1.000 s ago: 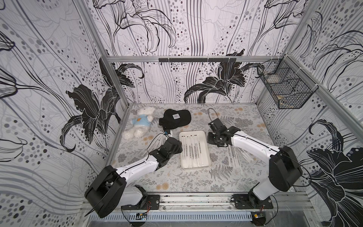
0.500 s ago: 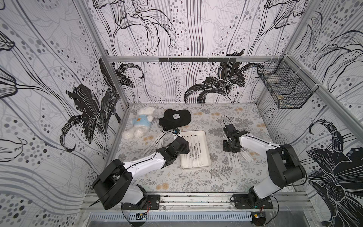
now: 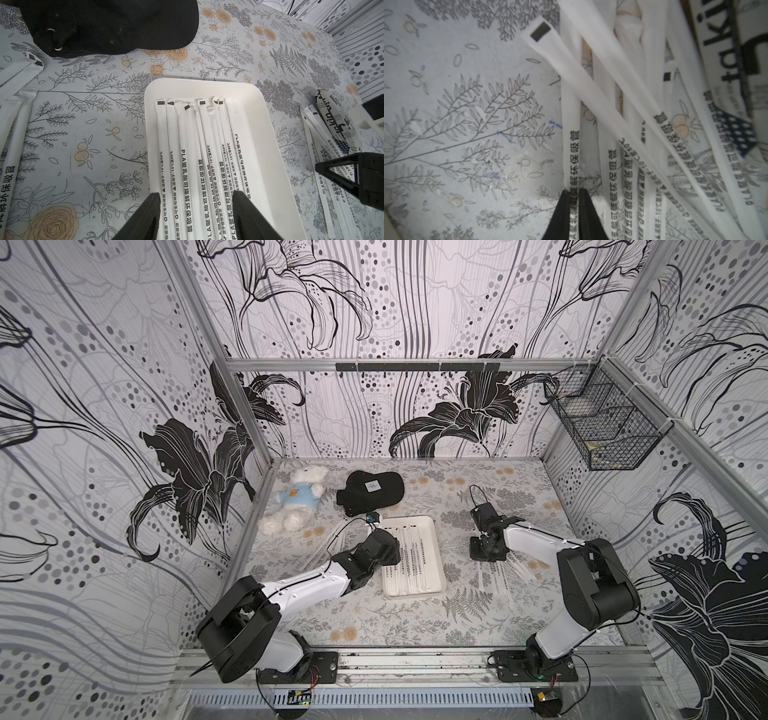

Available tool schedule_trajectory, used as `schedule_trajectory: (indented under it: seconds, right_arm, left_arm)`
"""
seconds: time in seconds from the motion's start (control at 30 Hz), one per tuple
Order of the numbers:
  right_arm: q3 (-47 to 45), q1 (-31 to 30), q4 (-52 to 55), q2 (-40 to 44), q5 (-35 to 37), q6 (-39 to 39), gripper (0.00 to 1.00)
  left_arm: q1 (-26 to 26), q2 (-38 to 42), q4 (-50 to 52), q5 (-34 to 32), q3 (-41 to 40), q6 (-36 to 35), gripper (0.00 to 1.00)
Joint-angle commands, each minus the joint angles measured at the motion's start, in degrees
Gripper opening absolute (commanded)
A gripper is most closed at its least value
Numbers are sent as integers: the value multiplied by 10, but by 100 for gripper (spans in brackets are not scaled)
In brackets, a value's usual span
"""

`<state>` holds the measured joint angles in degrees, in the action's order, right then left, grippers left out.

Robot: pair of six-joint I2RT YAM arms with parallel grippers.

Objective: Put the straws into the storage box
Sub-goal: Pick up the straw from the center of the board.

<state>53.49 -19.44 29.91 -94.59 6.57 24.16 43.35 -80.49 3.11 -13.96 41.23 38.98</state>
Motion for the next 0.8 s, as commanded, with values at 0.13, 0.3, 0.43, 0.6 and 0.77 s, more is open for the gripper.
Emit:
schedule_trajectory:
  seconds: [0.13,0.3,0.43,0.6,0.77]
  right_arm:
    - [-8,-33,13,9,-23,20,10]
    - [-5,-36,18,-2,-11,19,22]
    - [-7,-36,10,-7,-15,14,25]
    - [-15,-37,2,-26,-24,15,19]
    - [-5,-45,13,-18,-24,15,12]
  left_arm:
    - [1,8,-14,-5,-9,4,60]
    - [1,7,-19,-4,-9,4,60]
    - [1,5,-16,-3,-7,1,60]
    - [1,7,-16,-5,-9,1,60]
    - [1,7,-17,-5,-8,3,60]
